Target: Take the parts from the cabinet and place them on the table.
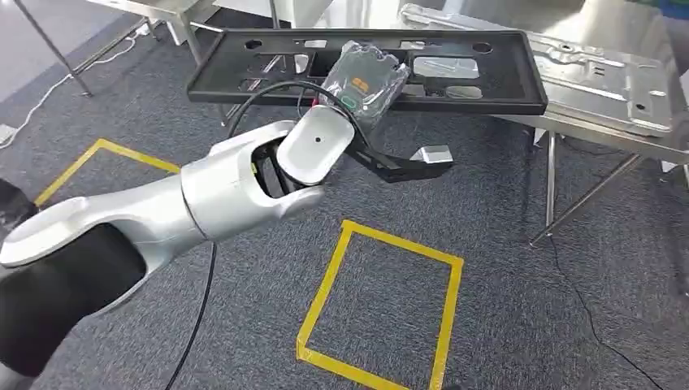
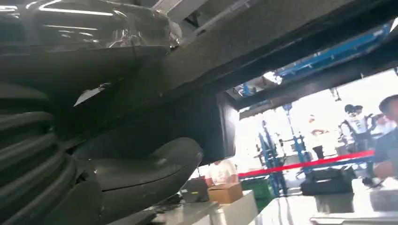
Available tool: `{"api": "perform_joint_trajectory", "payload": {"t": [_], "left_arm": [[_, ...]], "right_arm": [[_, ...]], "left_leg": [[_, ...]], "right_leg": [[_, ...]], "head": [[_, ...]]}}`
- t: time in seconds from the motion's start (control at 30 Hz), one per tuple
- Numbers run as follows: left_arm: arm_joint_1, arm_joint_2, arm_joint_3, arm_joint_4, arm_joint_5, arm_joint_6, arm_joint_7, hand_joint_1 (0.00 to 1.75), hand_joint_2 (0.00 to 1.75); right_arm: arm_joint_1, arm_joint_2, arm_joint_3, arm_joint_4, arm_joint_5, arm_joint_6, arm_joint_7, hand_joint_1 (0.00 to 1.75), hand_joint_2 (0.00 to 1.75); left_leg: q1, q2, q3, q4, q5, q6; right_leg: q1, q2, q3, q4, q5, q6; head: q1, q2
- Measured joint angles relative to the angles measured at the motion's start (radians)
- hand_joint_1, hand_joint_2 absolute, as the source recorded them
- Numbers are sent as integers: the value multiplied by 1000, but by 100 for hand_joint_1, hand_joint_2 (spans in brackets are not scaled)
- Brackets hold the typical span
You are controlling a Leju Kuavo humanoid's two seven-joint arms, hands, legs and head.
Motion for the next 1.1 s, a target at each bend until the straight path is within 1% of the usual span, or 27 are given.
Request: {"api": "perform_joint_trajectory", "payload": {"t": [0.03, 0.07, 0.13, 0.17, 0.2, 0.23, 0.27, 0.3, 0.33, 0.37, 0.47, 0.5, 0.53, 0.57, 0.63, 0.67, 0.7, 0.73, 0.77, 0.8, 0.87, 0.93, 0.97, 1.0, 1.03, 1.07, 1.1], "left_arm": [[0, -1, 0, -1, 0, 2, 0, 175, 175], [-1, -1, 0, -1, 0, 2, 0, 175, 175], [1, 1, -3, 0, 0, 2, 0, 175, 175], [3, 1, -4, 0, 0, 2, 0, 175, 175], [4, 1, -5, 0, 0, 2, 0, 175, 175], [4, 1, -5, 0, 0, 2, 0, 175, 175], [3, 0, -4, 0, 0, 2, 0, 175, 175], [2, -1, -4, -1, 0, 2, 0, 175, 175], [1, -2, -4, 0, 0, 2, 0, 175, 175], [0, -1, -3, -1, 0, 3, 0, 175, 175], [0, -6, -5, -2, 0, 3, 0, 175, 175], [-1, -7, -4, -2, 0, 3, 0, 175, 175], [-1, -7, -4, -3, 0, 4, 0, 175, 175], [-2, -7, -4, -3, 0, 4, 0, 175, 175], [3, -1, -5, -3, 0, 4, 0, 175, 175], [7, 1, -5, -2, 0, 4, 0, 175, 175], [9, 2, -6, -2, 0, 4, 0, 175, 175], [9, 2, -6, -2, 0, 5, -1, 175, 175], [9, 4, -5, -2, 1, 5, 0, 175, 175], [8, 4, -5, -2, 2, 7, 0, 175, 175], [10, 6, -5, -2, 3, 10, -1, 175, 175], [15, 3, -5, -3, 6, 14, 0, 175, 175], [15, 5, -5, -2, 7, 15, 2, 175, 175], [15, 4, -4, -3, 7, 16, 7, 175, 175], [15, 1, -4, -3, 7, 17, 9, 175, 175], [15, 0, -3, -3, 7, 17, 13, 175, 175], [15, 0, -3, -2, 7, 17, 18, 175, 175]], "right_arm": [[-4, 2, 0, -1, 1, 0, 0, 0, 175], [-8, 2, -1, 0, 0, -1, 0, 0, 175], [-10, 3, 0, 0, 0, -1, 0, 0, 175], [-7, 3, 0, 0, 0, -1, 0, 0, 175], [-3, 4, 0, 0, 0, -1, 0, 0, 175], [-2, 4, 0, 0, 0, -1, 0, 0, 175], [-1, 3, 0, 0, 0, -1, 0, 0, 175], [-2, 2, 0, 0, 0, -1, 0, 0, 175], [-3, 1, 0, 0, 0, -1, 0, 0, 175], [-5, 2, 0, 0, 0, -1, 0, 0, 175], [2, 1, -1, 1, 0, -1, 0, 0, 175], [4, 0, -1, 2, 0, -1, 0, 0, 175], [3, 3, 0, 1, 0, -2, 0, 0, 175], [-1, 2, -1, 1, 0, -3, 0, 0, 175], [-8, 4, -1, 1, 1, -10, 0, 0, 175], [-7, 4, -1, 1, 3, -14, 0, 0, 175], [-5, 5, 0, 1, 6, -18, 5, 0, 175], [-3, 5, 0, 1, 12, -21, 10, 0, 175], [-3, 5, 0, 1, 16, -22, 11, 0, 175], [-4, 5, 0, 1, 18, -24, 14, 0, 175], [-6, 3, 0, 2, 23, -26, 18, 0, 175], [-3, 3, 0, 2, 23, -29, 19, 0, 175], [-2, 3, 0, 2, 23, -29, 19, 0, 175], [-1, 3, 0, 2, 23, -29, 19, 0, 175], [-1, 4, 1, 1, 23, -30, 19, 0, 175], [-3, 3, 1, 1, 23, -31, 19, 0, 175], [-4, 3, 1, 1, 23, -31, 19, 0, 175]], "left_leg": [[-1, 16, 7, -3, -3, 7], [-3, 34, 12, -3, -7, 13], [-4, 67, 21, -3, -17, 17], [-5, 83, 26, -3, -22, 16], [-5, 97, 33, -3, -27, 13], [-6, 111, 41, -3, -33, 11], [-7, 123, 49, -3, -39, 8], [-8, 135, 57, -4, -45, 6], [-9, 145, 60, -6, -49, 2], [-14, 152, 58, -6, -51, -3], [-15, 181, 72, -15, -59, -18], [-10, 147, 72, -13, -70, -27], [-5, 62, 66, 12, -84, -25], [-7, 29, 38, 68, -114, -23], [-9, 29, -56, 230, -176, -25], [-10, 34, -93, 276, -178, -25], [-10, 40, -108, 276, -157, -25], [-9, 45, -102, 239, -116, -25], [-8, 45, -74, 158, -53, -24], [-7, 44, -43, 77, -3, -24], [-6, 29, -20, 22, -12, -20], [-12, 29, -22, 29, -15, -8], [-13, 31, -22, 28, -15, -2], [-6, 34, -17, 24, -13, 4], [-5, 36, -10, 22, -16, 9], [-5, 41, -7, 22, -18, 13], [-6, 44, -3, 22, -20, 17]], "right_leg": [[4, -56, -16, 35, -17, 8], [1, -84, -53, 103, -49, 15], [-5, -101, -134, 248, -99, 23], [-8, -103, -159, 289, -102, 26], [-9, -104, -156, 277, -78, 26], [-8, -107, -129, 215, -32, 24], [-7, -114, -87, 129, 17, 19], [-3, -136, -41, 38, 60, 9], [11, -184, -16, -5, 52, 0], [20, -185, -13, -18, 47, -9], [22, -155, -16, -20, 41, -21], [9, -149, -3, -34, 47, -29], [10, -141, 2, -40, 48, -31], [8, -134, 4, -40, 46, -36], [10, -115, 7, -39, 42, -42], [11, -103, 8, -37, 39, -43], [11, -95, 9, -34, 35, -42], [10, -87, 10, -29, 30, -41], [7, -78, 13, -20, 22, -35], [5, -72, 14, -9, 12, -29], [9, -65, 2, 15, -1, -14], [4, -63, 2, 6, 0, -8], [3, -63, 4, 3, 0, -3], [3, -65, 4, 6, -6, 1], [4, -80, -2, 26, -19, 9], [2, -90, -22, 75, -46, 15], [0, -96, -57, 147, -78, 19]], "head": [[13, 0], [25, 0], [30, 0], [34, 0], [36, 0], [38, 0], [41, 0], [42, 0], [42, 0], [44, 0], [42, 0], [39, 0], [34, 0], [27, 0], [13, 0], [11, 0], [10, 0], [5, 0], [-1, 0], [-6, 0], [-12, 0], [0, 0], [1, 0], [0, 0], [6, 0], [18, 0], [26, 0]]}}
